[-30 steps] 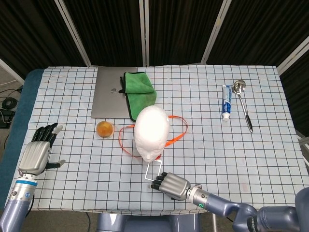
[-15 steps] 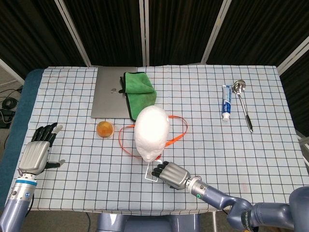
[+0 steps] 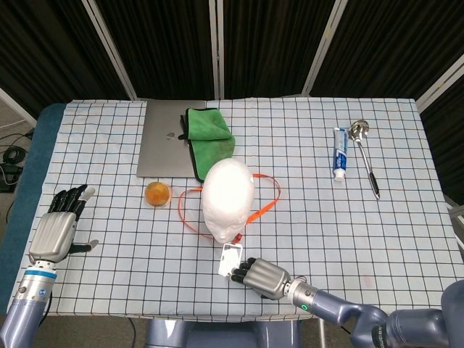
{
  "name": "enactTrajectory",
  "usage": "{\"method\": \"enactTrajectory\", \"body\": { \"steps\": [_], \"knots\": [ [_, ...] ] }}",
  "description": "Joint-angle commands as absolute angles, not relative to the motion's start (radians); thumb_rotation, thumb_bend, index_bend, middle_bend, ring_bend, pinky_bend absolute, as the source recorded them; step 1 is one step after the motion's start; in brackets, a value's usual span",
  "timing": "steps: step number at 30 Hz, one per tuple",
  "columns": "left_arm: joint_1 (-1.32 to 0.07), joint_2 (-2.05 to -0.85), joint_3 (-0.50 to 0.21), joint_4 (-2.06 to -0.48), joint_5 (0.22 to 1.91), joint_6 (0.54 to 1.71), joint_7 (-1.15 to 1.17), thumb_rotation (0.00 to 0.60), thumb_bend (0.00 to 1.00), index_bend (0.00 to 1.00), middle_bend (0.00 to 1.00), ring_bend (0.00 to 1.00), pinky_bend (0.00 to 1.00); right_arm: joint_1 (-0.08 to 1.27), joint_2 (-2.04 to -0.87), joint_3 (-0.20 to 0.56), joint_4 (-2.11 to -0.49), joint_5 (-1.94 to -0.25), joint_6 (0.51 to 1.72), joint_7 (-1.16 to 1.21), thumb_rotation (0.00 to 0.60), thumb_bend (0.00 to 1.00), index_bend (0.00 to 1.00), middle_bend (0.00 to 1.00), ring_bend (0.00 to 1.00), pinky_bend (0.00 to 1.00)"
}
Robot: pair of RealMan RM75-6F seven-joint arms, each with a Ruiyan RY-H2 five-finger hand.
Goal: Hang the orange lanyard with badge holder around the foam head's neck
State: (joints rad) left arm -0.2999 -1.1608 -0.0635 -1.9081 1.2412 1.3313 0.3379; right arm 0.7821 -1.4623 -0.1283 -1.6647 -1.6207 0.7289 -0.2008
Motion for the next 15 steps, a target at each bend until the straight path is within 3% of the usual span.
{"method": "enactTrajectory", "body": {
  "steps": [1,15],
  "knots": [
    [-0.3,-1.161,-0.064,-1.908,1.241,1.331,0.338,0.6,0.0,0.0,0.0,0.0,0.0,0.781,-1.445,-0.153,-1.678,-1.642,0.727,-0.198,0.6,1.0,0.19,0.22,0.21,0.28],
    [-0.297,-1.165,-0.066,-1.909,1.241,1.328,0.348,0.6,0.0,0.0,0.0,0.0,0.0,0.763,-1.36,-0.255,-1.717,-1.754,0.775,-0.156,0.6,1.0,0.19,0.23,0.21,0.28]
  ]
}}
